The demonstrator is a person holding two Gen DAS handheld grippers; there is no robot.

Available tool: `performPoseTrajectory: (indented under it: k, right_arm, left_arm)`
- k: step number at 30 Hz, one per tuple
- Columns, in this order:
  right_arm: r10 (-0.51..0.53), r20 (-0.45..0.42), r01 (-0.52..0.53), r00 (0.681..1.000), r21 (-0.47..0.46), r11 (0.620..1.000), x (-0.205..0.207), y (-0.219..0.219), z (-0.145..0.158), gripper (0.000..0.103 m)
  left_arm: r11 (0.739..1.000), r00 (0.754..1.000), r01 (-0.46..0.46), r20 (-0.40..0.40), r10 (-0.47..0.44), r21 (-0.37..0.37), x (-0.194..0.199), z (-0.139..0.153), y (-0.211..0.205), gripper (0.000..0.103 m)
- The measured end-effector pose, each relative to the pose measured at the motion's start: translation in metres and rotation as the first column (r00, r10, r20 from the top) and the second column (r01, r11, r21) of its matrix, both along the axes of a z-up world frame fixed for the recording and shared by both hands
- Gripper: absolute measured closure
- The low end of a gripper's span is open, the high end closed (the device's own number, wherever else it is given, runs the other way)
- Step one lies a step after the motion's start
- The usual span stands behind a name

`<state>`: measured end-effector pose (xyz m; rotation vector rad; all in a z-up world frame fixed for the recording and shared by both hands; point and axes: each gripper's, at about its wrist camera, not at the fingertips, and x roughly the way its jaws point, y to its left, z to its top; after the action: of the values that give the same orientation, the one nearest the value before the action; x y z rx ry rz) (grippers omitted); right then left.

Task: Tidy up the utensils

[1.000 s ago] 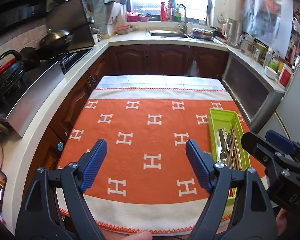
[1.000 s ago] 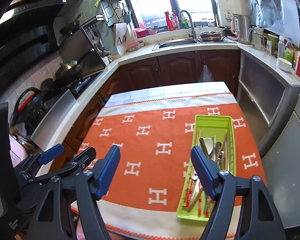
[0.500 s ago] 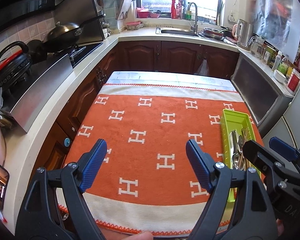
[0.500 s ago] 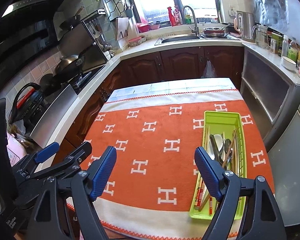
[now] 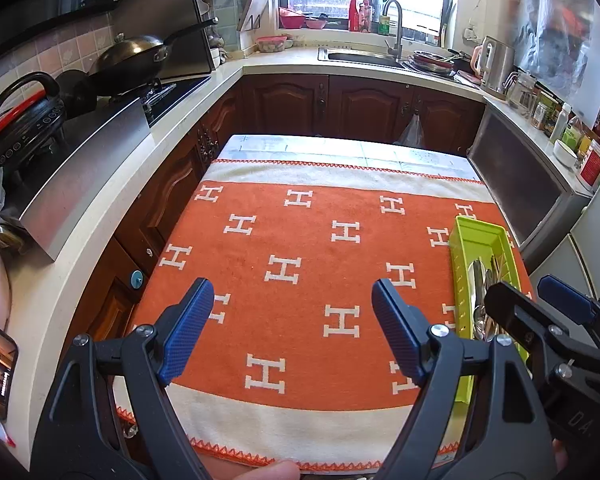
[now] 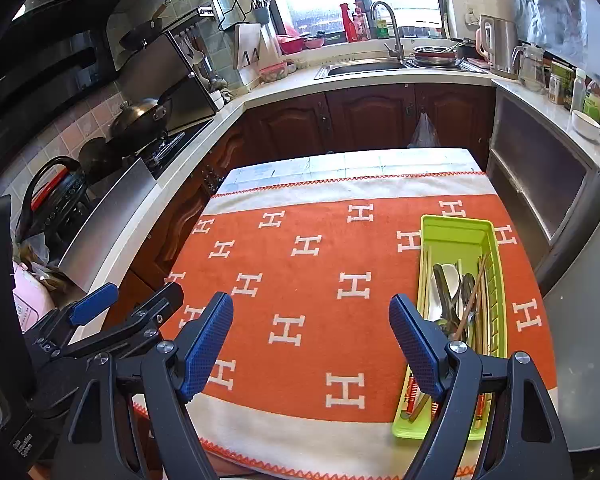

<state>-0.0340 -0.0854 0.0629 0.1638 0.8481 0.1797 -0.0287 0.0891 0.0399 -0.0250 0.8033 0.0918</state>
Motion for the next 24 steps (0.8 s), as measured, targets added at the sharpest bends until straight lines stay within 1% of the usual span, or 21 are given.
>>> performPoseTrajectory:
  k: [12,24]
  right_arm:
    - [0.000,-0.001,0.000,1.000,-0.002,1.000,0.000,0.001,0.000,0.022]
    - [0.000,-0.006,0.000,1.000,-0.002,1.000,0.001,-0.001,-0.004,0.022]
  left_arm:
    - [1.000,1.000,0.002,-0.029,-0.003,-0.009,0.006,-0.013,0.002,0.024]
    - [1.000,1.000,0.006,-0.030,-0.007,-0.014,0.006,-0.013,0.003,0.024]
